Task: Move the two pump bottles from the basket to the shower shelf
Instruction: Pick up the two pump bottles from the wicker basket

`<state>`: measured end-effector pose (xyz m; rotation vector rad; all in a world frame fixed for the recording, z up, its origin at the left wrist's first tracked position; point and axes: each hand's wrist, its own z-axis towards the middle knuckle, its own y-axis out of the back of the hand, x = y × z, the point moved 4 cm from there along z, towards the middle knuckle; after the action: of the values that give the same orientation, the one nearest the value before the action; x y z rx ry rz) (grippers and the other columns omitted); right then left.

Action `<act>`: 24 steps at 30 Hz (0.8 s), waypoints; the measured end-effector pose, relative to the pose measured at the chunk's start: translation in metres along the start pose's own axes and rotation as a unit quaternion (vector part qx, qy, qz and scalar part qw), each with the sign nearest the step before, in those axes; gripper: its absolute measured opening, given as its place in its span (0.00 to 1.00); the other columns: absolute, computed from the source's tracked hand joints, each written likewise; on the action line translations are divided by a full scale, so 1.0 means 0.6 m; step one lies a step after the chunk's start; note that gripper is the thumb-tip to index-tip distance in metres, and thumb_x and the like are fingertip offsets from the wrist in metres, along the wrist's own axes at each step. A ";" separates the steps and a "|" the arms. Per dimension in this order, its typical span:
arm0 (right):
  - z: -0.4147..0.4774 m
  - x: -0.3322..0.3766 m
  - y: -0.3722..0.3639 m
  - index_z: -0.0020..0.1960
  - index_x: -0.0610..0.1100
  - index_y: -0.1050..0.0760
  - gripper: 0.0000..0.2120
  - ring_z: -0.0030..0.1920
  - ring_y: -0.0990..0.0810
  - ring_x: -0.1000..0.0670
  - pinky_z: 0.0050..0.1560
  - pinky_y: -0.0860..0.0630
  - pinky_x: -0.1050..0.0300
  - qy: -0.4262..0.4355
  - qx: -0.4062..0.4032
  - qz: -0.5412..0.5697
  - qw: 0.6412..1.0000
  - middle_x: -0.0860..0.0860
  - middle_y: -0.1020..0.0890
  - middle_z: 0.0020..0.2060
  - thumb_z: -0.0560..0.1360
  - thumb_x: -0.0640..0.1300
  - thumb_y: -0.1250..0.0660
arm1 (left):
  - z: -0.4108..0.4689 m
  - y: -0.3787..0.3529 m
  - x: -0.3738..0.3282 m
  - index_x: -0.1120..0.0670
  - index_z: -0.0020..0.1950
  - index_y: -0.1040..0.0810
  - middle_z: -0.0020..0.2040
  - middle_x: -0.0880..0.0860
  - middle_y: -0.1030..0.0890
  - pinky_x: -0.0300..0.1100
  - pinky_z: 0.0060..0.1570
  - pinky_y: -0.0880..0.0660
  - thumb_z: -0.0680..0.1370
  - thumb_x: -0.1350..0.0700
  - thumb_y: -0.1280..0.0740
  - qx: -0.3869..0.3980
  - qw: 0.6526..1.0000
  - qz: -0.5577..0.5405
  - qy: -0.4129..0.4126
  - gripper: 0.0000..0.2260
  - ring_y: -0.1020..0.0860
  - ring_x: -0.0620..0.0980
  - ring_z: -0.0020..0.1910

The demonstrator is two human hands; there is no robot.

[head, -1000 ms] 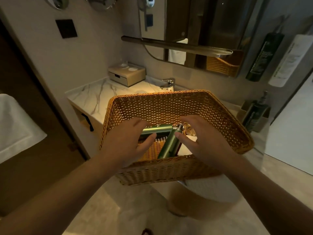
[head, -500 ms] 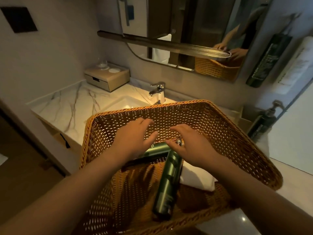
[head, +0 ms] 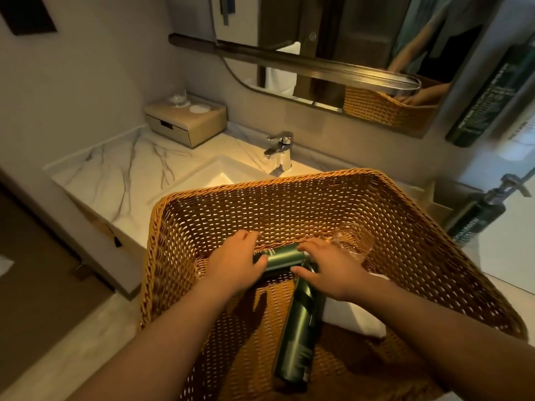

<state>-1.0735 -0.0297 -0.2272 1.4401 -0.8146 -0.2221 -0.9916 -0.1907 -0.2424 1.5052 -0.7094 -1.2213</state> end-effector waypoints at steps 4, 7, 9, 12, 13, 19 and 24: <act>0.002 -0.006 -0.012 0.67 0.49 0.33 0.27 0.58 0.28 0.51 0.57 0.28 0.53 0.011 0.005 0.003 1.000 0.51 0.27 0.61 0.73 0.61 0.39 | -0.005 -0.020 0.001 0.48 0.70 0.38 0.65 0.50 0.30 0.46 0.51 0.27 0.74 0.43 0.38 0.018 1.000 0.010 -0.003 0.26 0.29 0.48 0.59; 0.003 -0.017 -0.013 0.68 0.48 0.34 0.28 0.59 0.29 0.52 0.58 0.28 0.54 -0.002 0.009 0.017 1.000 0.51 0.28 0.62 0.73 0.61 0.39 | -0.002 -0.030 0.006 0.48 0.70 0.39 0.63 0.49 0.29 0.49 0.54 0.27 0.73 0.42 0.38 0.032 0.999 0.016 0.002 0.27 0.30 0.49 0.59; 0.004 -0.021 -0.016 0.69 0.48 0.35 0.28 0.60 0.29 0.51 0.59 0.29 0.54 -0.009 0.016 0.027 0.999 0.51 0.28 0.62 0.74 0.61 0.39 | 0.001 -0.033 0.008 0.48 0.70 0.39 0.63 0.49 0.29 0.50 0.54 0.27 0.73 0.42 0.38 0.036 0.999 0.019 0.004 0.27 0.30 0.49 0.59; 0.006 -0.023 -0.019 0.69 0.47 0.35 0.28 0.60 0.29 0.50 0.59 0.29 0.53 -0.016 0.020 0.037 0.999 0.50 0.29 0.63 0.74 0.60 0.38 | 0.004 -0.038 0.009 0.47 0.69 0.38 0.62 0.48 0.29 0.49 0.53 0.26 0.73 0.42 0.38 0.041 0.999 0.017 0.008 0.26 0.29 0.48 0.58; 0.006 -0.023 -0.020 0.69 0.47 0.35 0.28 0.60 0.29 0.50 0.59 0.29 0.53 -0.018 0.021 0.040 0.999 0.50 0.29 0.63 0.74 0.60 0.38 | 0.003 -0.040 0.009 0.47 0.69 0.38 0.62 0.48 0.29 0.49 0.52 0.26 0.73 0.42 0.38 0.043 0.999 0.018 0.008 0.26 0.29 0.48 0.57; 0.005 -0.027 -0.025 0.69 0.47 0.35 0.28 0.60 0.29 0.50 0.58 0.29 0.53 -0.024 0.026 0.041 0.999 0.49 0.28 0.62 0.73 0.60 0.38 | 0.007 -0.046 0.013 0.46 0.70 0.39 0.64 0.47 0.30 0.49 0.54 0.27 0.73 0.43 0.38 0.048 0.999 0.024 0.008 0.27 0.30 0.48 0.60; 0.002 -0.031 -0.030 0.68 0.46 0.35 0.28 0.59 0.29 0.49 0.58 0.29 0.53 -0.032 0.034 0.035 0.998 0.48 0.29 0.61 0.73 0.59 0.37 | 0.009 -0.052 0.022 0.46 0.72 0.42 0.68 0.48 0.33 0.50 0.57 0.30 0.74 0.42 0.39 0.067 0.997 0.037 0.016 0.29 0.33 0.50 0.64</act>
<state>-1.0819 -0.0227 -0.2510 1.4707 -0.9308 -0.1887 -0.9972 -0.1948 -0.2763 1.5902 -0.8323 -1.1113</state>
